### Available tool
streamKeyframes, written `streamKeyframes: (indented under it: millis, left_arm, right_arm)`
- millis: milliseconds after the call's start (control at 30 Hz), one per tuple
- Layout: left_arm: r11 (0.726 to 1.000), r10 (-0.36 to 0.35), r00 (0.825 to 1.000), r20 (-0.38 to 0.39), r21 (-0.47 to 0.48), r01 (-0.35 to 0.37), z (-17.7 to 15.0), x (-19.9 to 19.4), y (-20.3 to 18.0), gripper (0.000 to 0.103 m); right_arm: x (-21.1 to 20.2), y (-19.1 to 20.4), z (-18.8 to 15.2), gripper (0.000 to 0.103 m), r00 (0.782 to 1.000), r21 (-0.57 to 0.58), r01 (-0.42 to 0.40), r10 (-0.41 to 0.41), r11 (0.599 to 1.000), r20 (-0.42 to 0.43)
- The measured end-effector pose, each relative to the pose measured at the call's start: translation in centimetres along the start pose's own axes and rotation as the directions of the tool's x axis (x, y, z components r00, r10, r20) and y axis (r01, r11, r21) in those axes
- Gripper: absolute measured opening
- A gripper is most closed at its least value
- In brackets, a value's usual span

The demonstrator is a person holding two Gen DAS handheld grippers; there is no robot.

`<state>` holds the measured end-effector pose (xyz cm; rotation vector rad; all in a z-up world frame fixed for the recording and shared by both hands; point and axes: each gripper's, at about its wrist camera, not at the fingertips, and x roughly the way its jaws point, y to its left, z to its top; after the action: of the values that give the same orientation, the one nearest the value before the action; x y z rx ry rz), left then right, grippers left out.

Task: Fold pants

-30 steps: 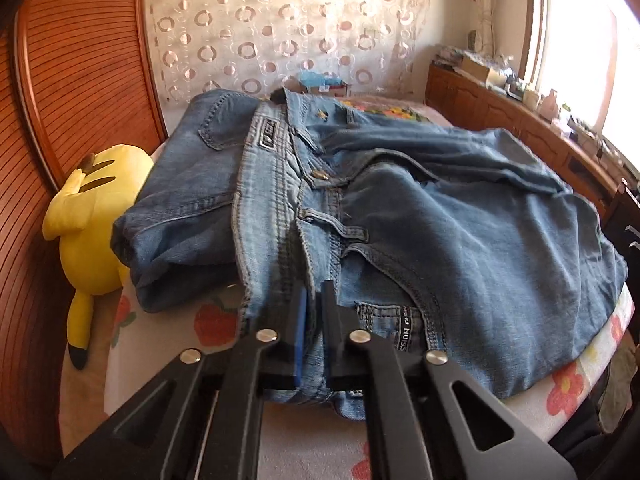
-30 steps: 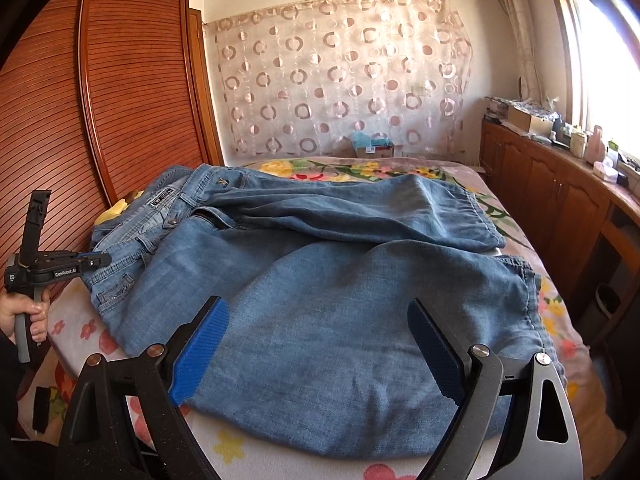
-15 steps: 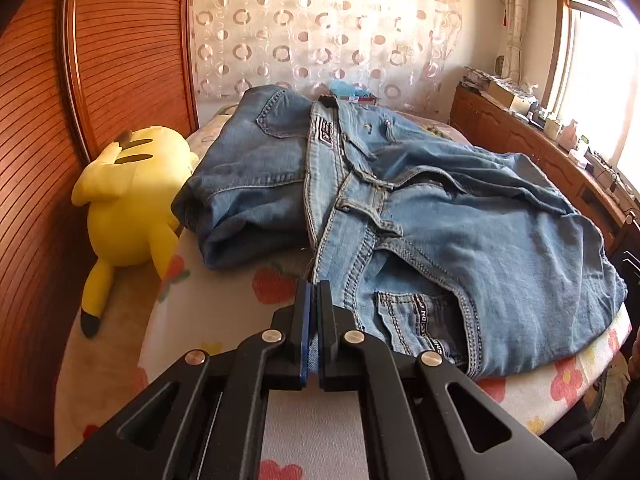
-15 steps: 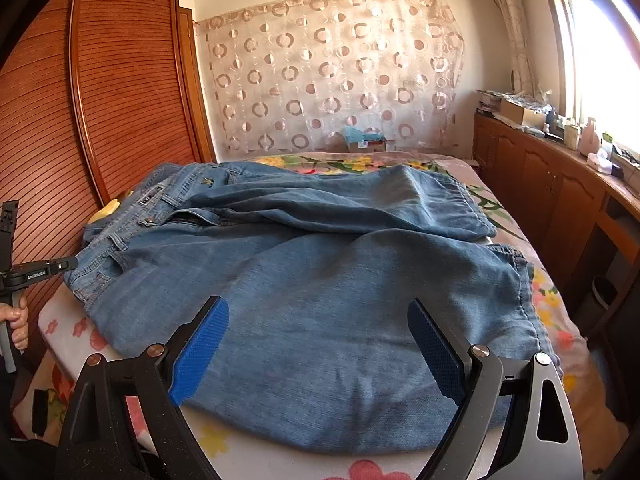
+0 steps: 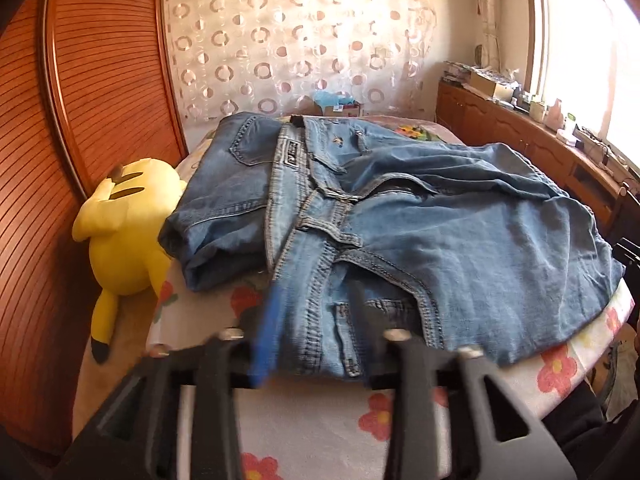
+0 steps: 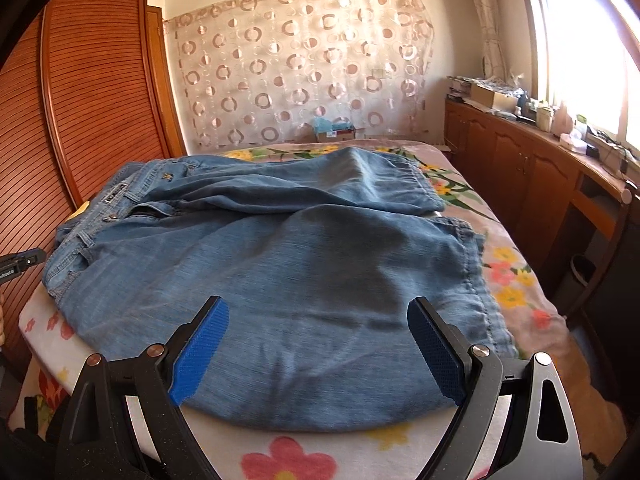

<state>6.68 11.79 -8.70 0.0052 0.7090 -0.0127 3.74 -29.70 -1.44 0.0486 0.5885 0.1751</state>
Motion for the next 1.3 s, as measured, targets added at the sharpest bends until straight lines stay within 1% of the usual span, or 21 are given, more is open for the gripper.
streamKeyframes:
  millis: [33, 67, 100, 133, 167, 233, 300, 400, 433, 567, 733, 767, 900, 933, 967, 1100, 1200, 1267, 1300]
  left_arm:
    - [1.0, -0.017, 1.0, -0.003, -0.006, 0.017, 0.0, 0.1, 0.0, 0.045]
    - [1.0, -0.022, 1.0, -0.006, -0.007, 0.022, -0.1, 0.1, -0.2, 0.054]
    - [1.0, -0.023, 1.0, -0.006, -0.006, 0.023, -0.1, 0.1, -0.3, 0.074]
    - [1.0, -0.027, 1.0, 0.002, -0.01, 0.027, -0.2, 0.1, -0.4, 0.082]
    - [0.999, -0.037, 0.999, 0.002, -0.015, 0.037, -0.2, 0.2, -0.6, 0.086]
    - [0.999, -0.039, 0.999, -0.011, -0.02, 0.039, -0.2, 0.3, -0.7, 0.086]
    - [1.0, -0.012, 1.0, -0.003, -0.015, 0.012, -0.3, 0.4, -0.9, 0.086]
    - [1.0, -0.023, 1.0, -0.002, -0.016, 0.023, -0.4, 0.4, -1.2, 0.086]
    - [1.0, -0.016, 1.0, -0.003, -0.018, 0.016, -0.5, 0.5, -1.2, 0.086]
    - [1.0, -0.001, 1.0, -0.018, -0.017, 0.001, -0.7, 1.1, -1.0, 0.086]
    - [0.999, 0.013, 0.999, -0.043, -0.035, -0.015, -1.1, 2.0, -0.5, 0.086]
    - [0.999, 0.018, 0.999, -0.05, -0.039, -0.02, -1.2, 2.2, -0.4, 0.086]
    - [0.998, 0.029, 0.997, -0.068, -0.053, -0.033, -1.5, 2.7, 0.1, 0.086]
    - [0.998, 0.03, 0.997, -0.072, -0.056, -0.034, -1.6, 2.8, 0.3, 0.086]
    - [0.998, 0.032, 0.996, -0.077, -0.057, -0.036, -1.8, 2.9, 0.4, 0.086]
    - [0.998, 0.038, 0.995, -0.094, -0.056, -0.043, -2.2, 3.4, 0.5, 0.086]
    - [0.997, 0.034, 0.994, -0.104, -0.06, -0.041, -2.4, 3.7, 0.6, 0.086]
    - [0.997, 0.031, 0.994, -0.108, -0.064, -0.038, -2.6, 3.8, 0.7, 0.086]
    - [0.997, 0.029, 0.994, -0.108, -0.066, -0.036, -2.6, 3.8, 0.7, 0.086]
  right_arm:
    - [-0.2, -0.3, -0.1, 0.092, 1.0, 0.005, 0.009, -0.009, 1.0, -0.002]
    - [-0.3, -0.6, -0.1, 0.092, 1.0, 0.01, 0.016, -0.016, 1.0, -0.004]
    - [-0.3, -0.8, -0.1, 0.092, 1.0, 0.014, 0.023, -0.023, 1.0, -0.006]
    - [-0.4, -1.0, -0.2, 0.092, 0.999, 0.018, 0.032, -0.032, 0.999, -0.008]
    - [-0.6, -1.2, -0.2, 0.092, 0.999, 0.023, 0.041, -0.041, 0.999, -0.009]
    - [-0.8, -1.4, -0.2, 0.092, 0.999, 0.034, 0.053, -0.053, 0.998, -0.015]
    - [-1.2, -1.6, -0.2, 0.092, 0.998, 0.035, 0.067, -0.066, 0.997, -0.02]
    - [-1.6, -1.6, -0.4, 0.092, 0.996, 0.03, 0.087, -0.086, 0.996, -0.033]
    - [-1.7, -1.6, -0.5, 0.092, 0.995, 0.028, 0.093, -0.092, 0.995, -0.039]
    - [-2.3, -2.0, -0.6, 0.092, 0.991, 0.022, 0.121, -0.119, 0.992, -0.066]
    - [-3.0, -2.2, -0.4, 0.091, 0.987, 0.05, 0.138, -0.134, 0.989, -0.089]
    - [-3.0, -2.2, -0.3, 0.088, 0.987, 0.058, 0.136, -0.13, 0.989, -0.093]
    - [-2.6, -1.6, 0.1, 0.082, 0.989, 0.072, 0.117, -0.109, 0.991, -0.1]
    - [-2.4, -1.5, 0.0, 0.079, 0.989, 0.075, 0.112, -0.104, 0.991, -0.104]
    - [-2.4, -1.5, -0.1, 0.076, 0.989, 0.077, 0.105, -0.096, 0.991, -0.11]
    - [-1.8, -1.7, -0.2, 0.069, 0.986, 0.071, 0.093, -0.082, 0.993, -0.145]
    - [-1.8, -1.6, 0.0, 0.059, 0.984, 0.067, 0.09, -0.079, 0.994, -0.16]
    - [-1.6, -1.7, 0.4, 0.045, 0.981, 0.054, 0.104, -0.093, 0.993, -0.172]
    - [-1.6, -1.7, 0.5, 0.042, 0.98, 0.046, 0.114, -0.104, 0.992, -0.169]
